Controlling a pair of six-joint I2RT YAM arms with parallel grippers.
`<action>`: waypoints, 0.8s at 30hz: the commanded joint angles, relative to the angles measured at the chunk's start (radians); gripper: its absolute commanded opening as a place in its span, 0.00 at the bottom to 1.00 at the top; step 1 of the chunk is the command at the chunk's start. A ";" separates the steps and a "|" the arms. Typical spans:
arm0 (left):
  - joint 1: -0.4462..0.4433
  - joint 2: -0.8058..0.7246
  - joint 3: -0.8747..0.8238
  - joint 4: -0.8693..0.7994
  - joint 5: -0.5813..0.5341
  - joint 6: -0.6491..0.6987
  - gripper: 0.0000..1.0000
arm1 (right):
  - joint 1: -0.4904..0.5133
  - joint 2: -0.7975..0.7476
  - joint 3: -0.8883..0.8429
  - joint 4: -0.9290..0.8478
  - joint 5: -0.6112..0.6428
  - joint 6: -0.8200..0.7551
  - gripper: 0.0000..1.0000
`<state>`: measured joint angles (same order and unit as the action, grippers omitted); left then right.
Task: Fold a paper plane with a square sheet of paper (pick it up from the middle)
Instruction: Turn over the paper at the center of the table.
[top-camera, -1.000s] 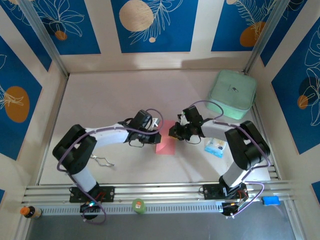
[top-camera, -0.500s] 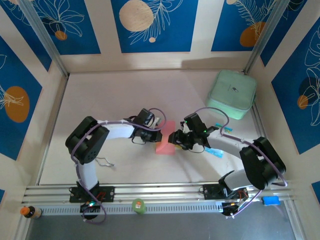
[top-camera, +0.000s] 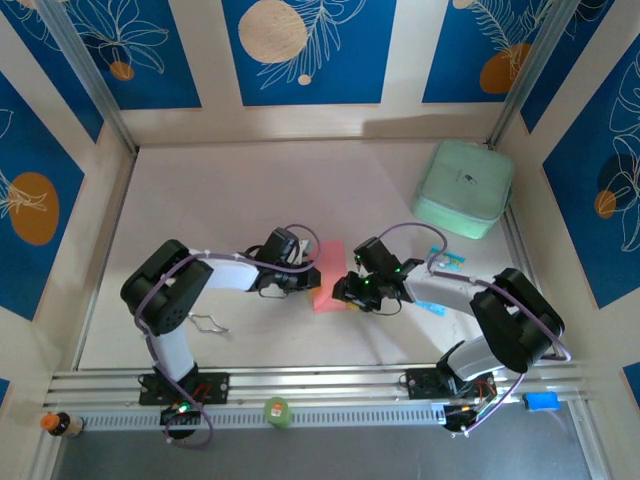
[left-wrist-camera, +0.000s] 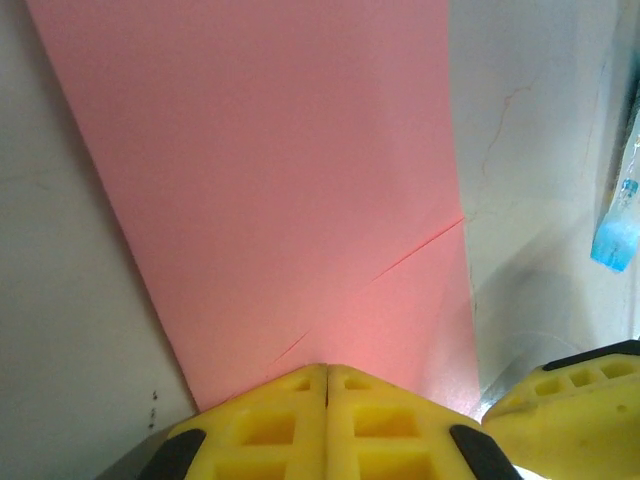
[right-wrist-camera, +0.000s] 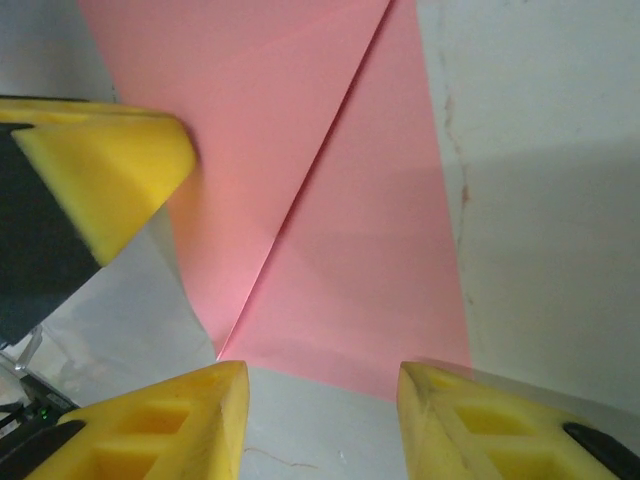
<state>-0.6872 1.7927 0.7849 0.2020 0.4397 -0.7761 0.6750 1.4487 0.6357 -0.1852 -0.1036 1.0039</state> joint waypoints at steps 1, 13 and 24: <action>-0.008 0.018 -0.046 -0.092 -0.038 -0.028 0.02 | 0.008 -0.010 -0.005 -0.022 0.039 0.025 0.45; -0.010 0.027 -0.023 -0.106 -0.034 -0.005 0.02 | -0.052 0.084 0.007 0.194 -0.123 -0.003 0.50; -0.009 0.044 0.009 -0.138 -0.028 0.020 0.02 | -0.131 0.141 0.053 0.244 -0.214 -0.062 0.51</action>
<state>-0.6903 1.7947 0.7975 0.1822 0.4381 -0.7803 0.5606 1.5772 0.6567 0.0422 -0.2684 0.9806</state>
